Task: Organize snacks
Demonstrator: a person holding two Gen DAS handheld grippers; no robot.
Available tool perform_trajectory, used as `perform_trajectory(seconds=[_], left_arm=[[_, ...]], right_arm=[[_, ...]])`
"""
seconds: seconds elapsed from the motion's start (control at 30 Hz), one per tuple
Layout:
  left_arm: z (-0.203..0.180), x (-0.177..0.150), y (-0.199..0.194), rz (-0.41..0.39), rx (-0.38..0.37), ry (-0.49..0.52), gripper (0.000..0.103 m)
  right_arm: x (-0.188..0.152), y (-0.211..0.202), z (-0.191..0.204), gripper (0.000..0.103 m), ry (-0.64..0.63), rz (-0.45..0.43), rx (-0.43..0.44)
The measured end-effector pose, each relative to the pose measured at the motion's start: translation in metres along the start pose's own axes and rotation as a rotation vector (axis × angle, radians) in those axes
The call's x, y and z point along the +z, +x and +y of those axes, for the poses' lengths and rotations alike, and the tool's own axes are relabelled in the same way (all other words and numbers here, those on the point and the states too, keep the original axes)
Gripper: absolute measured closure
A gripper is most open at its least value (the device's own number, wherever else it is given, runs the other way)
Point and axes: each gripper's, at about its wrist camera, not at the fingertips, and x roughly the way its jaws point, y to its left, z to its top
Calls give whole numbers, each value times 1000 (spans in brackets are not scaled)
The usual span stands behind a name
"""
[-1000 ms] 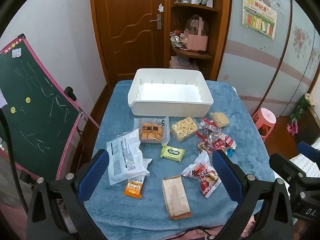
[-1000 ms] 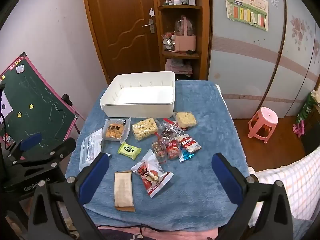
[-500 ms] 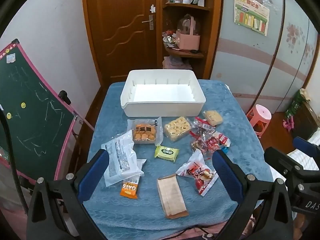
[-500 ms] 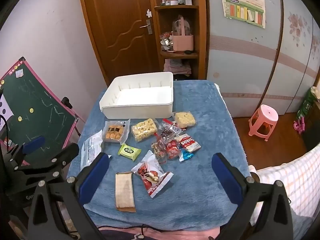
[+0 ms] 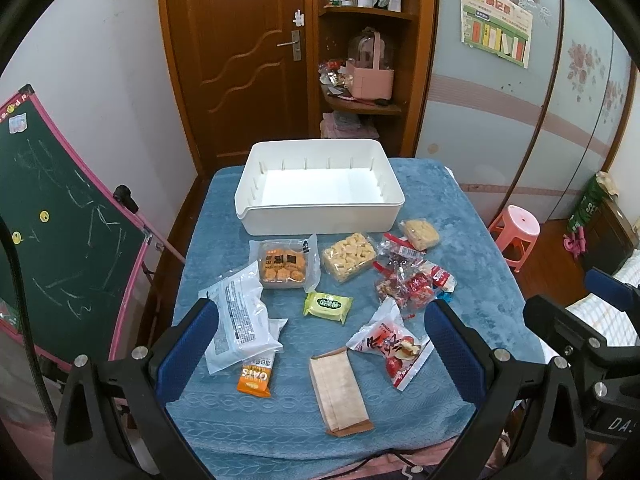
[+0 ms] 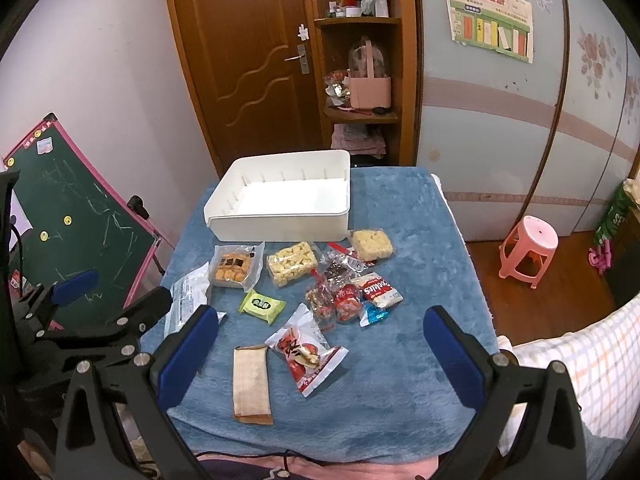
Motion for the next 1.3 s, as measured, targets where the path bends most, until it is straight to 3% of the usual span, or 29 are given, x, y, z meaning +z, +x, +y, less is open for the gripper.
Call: perform_trajectory(seconds=[1.3], left_arm=[[4, -6, -3, -3, 8, 0, 0]], right_arm=[[2, 5, 5, 0, -27, -12, 18]])
